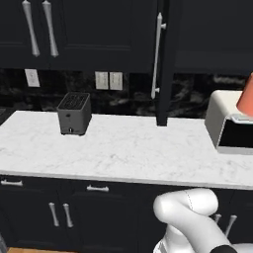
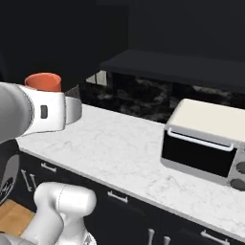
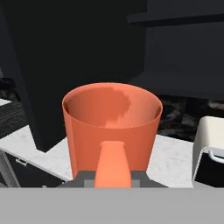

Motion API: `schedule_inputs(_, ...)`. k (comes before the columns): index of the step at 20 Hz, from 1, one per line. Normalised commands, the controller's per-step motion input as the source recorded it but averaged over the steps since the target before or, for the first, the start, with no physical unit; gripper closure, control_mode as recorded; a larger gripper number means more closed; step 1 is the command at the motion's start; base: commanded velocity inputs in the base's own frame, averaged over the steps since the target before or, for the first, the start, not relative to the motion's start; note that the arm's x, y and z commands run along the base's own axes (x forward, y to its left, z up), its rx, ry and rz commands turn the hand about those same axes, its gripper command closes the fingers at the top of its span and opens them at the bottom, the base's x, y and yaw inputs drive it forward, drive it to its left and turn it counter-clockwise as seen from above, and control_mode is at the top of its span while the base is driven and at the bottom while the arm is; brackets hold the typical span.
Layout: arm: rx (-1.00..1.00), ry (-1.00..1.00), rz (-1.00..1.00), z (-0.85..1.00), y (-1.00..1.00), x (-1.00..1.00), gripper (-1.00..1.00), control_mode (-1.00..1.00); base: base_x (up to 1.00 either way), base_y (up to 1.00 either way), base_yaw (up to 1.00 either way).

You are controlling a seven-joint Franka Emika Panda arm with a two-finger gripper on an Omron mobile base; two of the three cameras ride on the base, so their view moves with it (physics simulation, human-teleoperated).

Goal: Gather all objects into one cabinet and sort the glasses and bowls to opposite sides.

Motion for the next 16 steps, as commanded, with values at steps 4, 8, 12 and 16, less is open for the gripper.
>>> schedule_inputs(4, 0.0, 0.0, 0.0, 0.0, 0.0, 0.0, 1.0, 1.0, -0.75, 0.61, 0.3)
schedule_inputs(8, 0.0, 0.0, 0.0, 0.0, 0.0, 0.0, 1.0, 1.0, -0.86, 0.64, 0.31)
schedule_inputs(12, 0.0, 0.0, 0.0, 0.0, 0.0, 0.0, 1.0, 1.0, -0.6, 0.71, 0.39)
schedule_inputs(16, 0.0, 0.0, 0.0, 0.0, 0.0, 0.0, 1.0, 1.0, -0.43, 0.84, 0.47)
